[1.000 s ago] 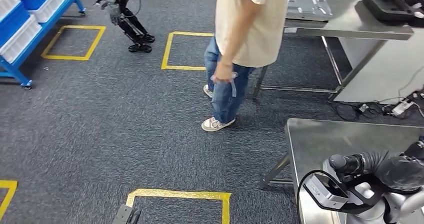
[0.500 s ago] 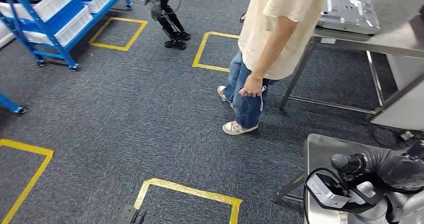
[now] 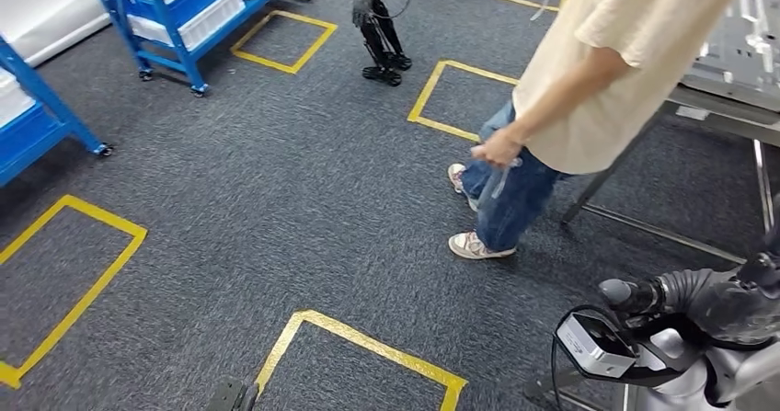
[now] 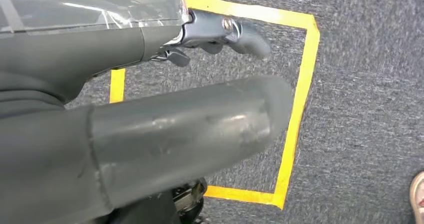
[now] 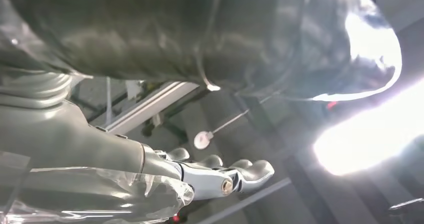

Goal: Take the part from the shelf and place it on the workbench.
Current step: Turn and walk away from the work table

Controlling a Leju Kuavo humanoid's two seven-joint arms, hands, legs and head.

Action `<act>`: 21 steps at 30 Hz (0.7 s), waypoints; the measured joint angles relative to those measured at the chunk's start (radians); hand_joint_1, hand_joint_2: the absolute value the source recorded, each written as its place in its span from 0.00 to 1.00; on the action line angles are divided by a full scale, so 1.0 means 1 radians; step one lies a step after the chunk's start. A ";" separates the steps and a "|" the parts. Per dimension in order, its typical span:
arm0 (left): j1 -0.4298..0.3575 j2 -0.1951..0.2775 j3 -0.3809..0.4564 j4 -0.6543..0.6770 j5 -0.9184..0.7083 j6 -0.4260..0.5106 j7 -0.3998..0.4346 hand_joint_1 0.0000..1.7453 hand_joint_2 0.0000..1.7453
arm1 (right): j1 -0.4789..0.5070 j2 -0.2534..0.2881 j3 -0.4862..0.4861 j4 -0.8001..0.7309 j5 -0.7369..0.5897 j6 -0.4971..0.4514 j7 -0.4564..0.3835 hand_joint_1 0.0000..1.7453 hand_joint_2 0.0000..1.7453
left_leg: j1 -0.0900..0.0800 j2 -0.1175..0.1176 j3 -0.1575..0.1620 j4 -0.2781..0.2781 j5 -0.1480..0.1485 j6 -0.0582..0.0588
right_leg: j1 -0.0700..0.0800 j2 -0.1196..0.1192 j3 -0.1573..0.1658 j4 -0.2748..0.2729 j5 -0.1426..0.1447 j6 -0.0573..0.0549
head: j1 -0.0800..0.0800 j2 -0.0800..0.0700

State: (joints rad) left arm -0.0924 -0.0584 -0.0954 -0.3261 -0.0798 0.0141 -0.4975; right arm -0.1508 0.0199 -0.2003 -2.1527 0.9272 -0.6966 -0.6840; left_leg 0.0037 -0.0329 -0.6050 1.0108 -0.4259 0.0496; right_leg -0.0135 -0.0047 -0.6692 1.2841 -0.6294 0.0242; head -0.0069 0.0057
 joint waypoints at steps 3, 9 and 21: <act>0.002 0.000 0.000 0.000 0.002 -0.001 0.000 0.00 0.00 | 0.000 -0.001 0.000 0.003 0.000 0.000 0.000 0.00 0.00 | 0.001 -0.042 0.000 0.007 -0.002 -0.002 | -0.003 0.019 0.032 -0.092 0.090 -0.004 | 0.000 0.000; 0.004 -0.001 0.001 0.001 0.003 -0.001 0.000 0.00 0.00 | -0.003 -0.004 0.000 0.003 -0.001 0.000 0.000 0.00 0.00 | 0.005 -0.105 -0.018 0.015 0.002 -0.033 | -0.005 0.062 0.098 -0.254 0.147 -0.019 | 0.000 0.000; 0.009 -0.002 0.007 0.002 0.006 0.003 -0.010 0.00 0.00 | -0.003 -0.003 0.001 0.004 -0.007 0.000 -0.004 0.00 0.00 | 0.005 0.099 -0.015 0.040 -0.017 -0.048 | 0.008 -0.096 0.118 -0.252 0.127 -0.029 | -0.001 0.000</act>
State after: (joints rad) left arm -0.0837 -0.0602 -0.0881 -0.3243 -0.0736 0.0167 -0.5072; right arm -0.1538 0.0169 -0.1995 -2.1489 0.9204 -0.6966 -0.6878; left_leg 0.0085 0.0660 -0.6199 1.0508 -0.4426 0.0014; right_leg -0.0056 -0.1008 -0.5514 1.0316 -0.5024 -0.0047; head -0.0081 0.0057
